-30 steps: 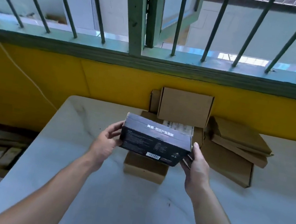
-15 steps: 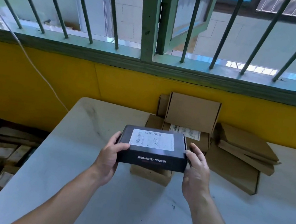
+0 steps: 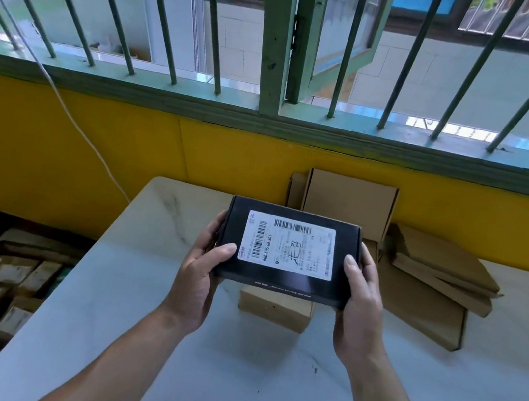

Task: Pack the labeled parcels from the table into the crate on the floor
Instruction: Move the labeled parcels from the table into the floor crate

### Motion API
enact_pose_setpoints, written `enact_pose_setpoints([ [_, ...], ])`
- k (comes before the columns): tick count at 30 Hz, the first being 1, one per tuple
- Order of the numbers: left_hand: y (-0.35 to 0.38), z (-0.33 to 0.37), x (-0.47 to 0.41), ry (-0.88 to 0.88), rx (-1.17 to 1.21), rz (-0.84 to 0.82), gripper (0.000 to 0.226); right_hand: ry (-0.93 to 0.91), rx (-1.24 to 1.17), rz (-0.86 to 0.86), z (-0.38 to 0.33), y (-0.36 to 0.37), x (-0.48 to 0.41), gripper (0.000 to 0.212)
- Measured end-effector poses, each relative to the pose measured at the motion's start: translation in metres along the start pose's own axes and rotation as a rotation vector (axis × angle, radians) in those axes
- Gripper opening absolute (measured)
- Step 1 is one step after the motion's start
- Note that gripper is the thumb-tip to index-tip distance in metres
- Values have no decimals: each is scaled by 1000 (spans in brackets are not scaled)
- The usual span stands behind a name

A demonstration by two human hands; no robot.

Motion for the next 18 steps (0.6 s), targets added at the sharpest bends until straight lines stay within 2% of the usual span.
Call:
enact_pose_setpoints([
  [10,24,34,12,205,51,-39,59,-253,-134,-16,-31,7,37,41],
  [18,22,40,36,223,43,36,60,-230,-119,-49,-23,9,45,44],
])
Point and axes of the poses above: each hand's wrist, its own x-axis away from the middle knuckle, its own y-axis out of the palm, z = x × y, the point moved 1 cm from there along -x, towards the middle knuckle, and after that the axes turned 15 degrees about y, right-handed, at the moved point
